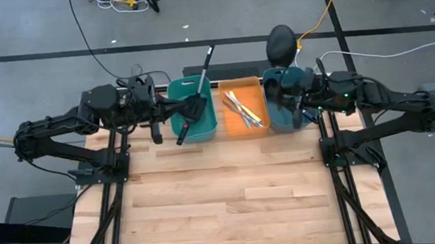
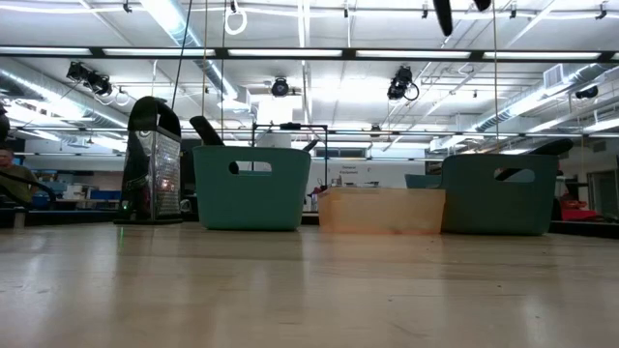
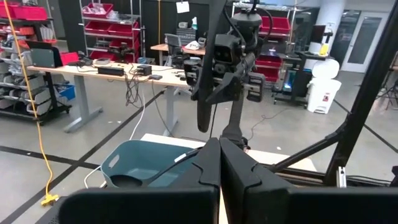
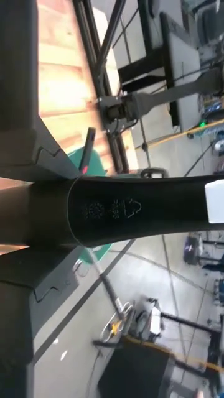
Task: Pick & Place Kitchen Items
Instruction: Put the black ladle into the blue bin
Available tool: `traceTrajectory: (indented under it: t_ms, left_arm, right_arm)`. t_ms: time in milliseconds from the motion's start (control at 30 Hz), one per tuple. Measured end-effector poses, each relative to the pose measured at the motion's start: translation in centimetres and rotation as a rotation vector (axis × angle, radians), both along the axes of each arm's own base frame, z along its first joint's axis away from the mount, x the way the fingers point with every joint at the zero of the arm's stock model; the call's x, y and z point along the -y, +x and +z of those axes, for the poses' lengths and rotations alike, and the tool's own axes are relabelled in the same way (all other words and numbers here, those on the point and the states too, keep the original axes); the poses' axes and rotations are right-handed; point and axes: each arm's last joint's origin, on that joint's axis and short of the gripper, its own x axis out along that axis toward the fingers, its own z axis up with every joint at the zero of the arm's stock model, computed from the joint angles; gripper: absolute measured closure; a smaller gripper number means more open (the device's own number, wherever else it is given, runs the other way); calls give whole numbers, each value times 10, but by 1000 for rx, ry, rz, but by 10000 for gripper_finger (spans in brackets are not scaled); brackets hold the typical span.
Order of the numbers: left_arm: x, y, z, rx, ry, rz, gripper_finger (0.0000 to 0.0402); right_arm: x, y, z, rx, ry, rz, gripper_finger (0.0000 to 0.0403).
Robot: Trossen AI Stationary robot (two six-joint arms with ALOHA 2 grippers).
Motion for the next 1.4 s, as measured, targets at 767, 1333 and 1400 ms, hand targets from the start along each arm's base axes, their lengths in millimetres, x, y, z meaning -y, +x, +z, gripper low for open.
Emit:
traceTrajectory:
  t_ms: [767, 1333, 1400]
  left_arm:
    - [1, 0, 2, 19, 6, -27, 401]
    - [1, 0, 2, 19, 1, -26, 401]
    - [1, 0, 2, 19, 1, -26, 400]
  right_arm:
    - [-2, -68, 0, -33, 35, -101, 261]
    - [-3, -90, -5, -63, 48, -147, 261]
    - [-3, -91, -4, -58, 29, -151, 261]
